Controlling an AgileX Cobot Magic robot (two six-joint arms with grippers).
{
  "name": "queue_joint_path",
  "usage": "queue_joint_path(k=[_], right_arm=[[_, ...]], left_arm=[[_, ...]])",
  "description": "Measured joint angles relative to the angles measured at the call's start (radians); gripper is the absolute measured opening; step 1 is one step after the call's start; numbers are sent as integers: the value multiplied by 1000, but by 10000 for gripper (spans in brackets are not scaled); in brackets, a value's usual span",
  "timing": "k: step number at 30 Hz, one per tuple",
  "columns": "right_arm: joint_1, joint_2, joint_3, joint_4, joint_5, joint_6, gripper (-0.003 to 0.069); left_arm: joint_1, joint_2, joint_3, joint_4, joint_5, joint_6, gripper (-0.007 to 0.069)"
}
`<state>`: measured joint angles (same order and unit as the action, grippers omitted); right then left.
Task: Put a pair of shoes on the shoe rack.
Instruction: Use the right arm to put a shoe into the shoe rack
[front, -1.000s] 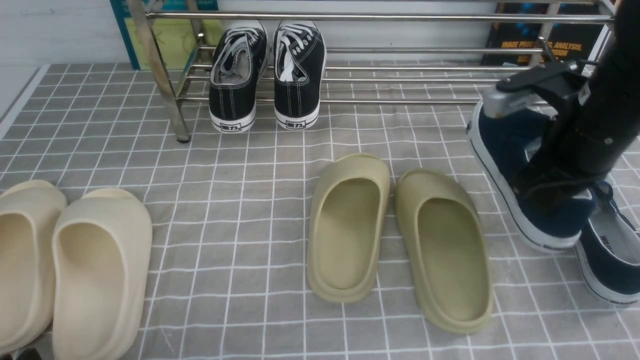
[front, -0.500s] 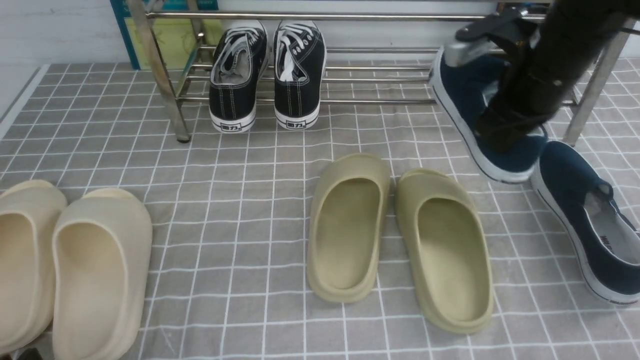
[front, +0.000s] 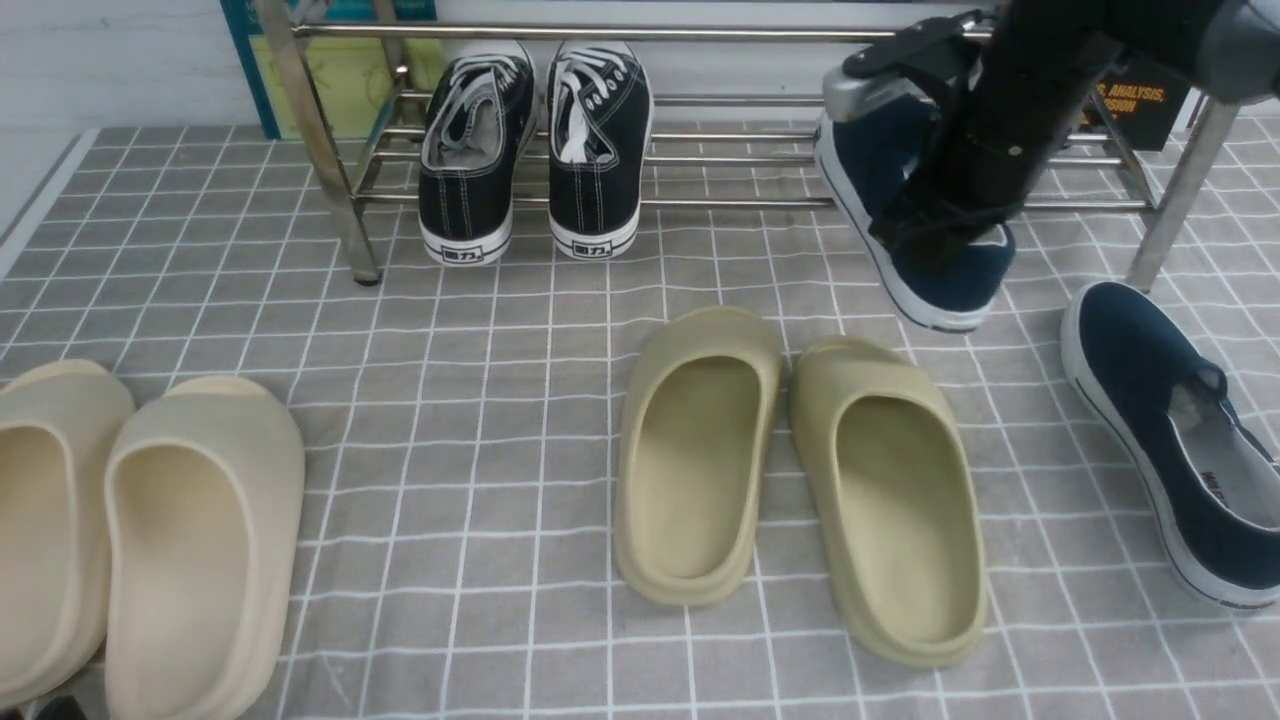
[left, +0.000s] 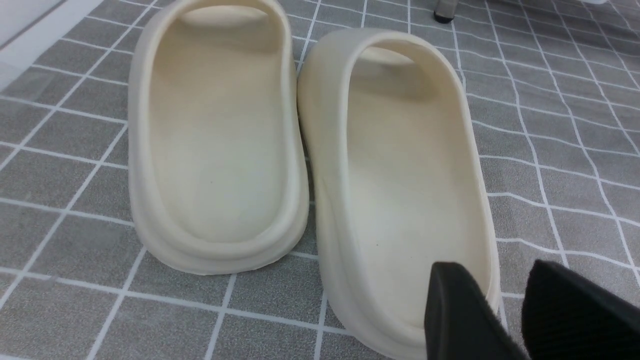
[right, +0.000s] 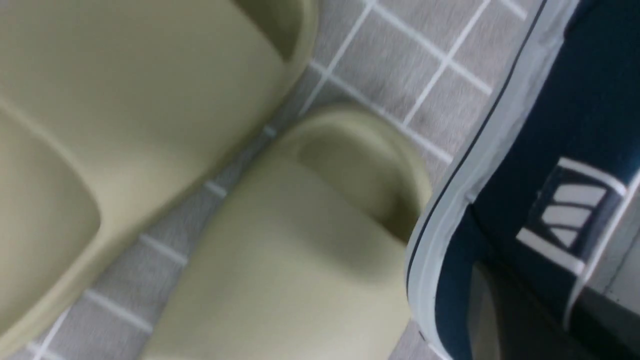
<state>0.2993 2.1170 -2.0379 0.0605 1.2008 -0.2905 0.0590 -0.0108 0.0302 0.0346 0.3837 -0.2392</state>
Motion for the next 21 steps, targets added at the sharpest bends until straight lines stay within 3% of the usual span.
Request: queue_joint_path(k=[16, 20, 21], right_arm=[[0, 51, -34, -76, -247, 0, 49], [0, 66, -34, -87, -270, -1, 85], [0, 71, -34, -89, -280, -1, 122]], left_arm=[[0, 0, 0, 0, 0, 0, 219], [0, 0, 0, 0, 0, 0, 219], [0, 0, 0, 0, 0, 0, 219]])
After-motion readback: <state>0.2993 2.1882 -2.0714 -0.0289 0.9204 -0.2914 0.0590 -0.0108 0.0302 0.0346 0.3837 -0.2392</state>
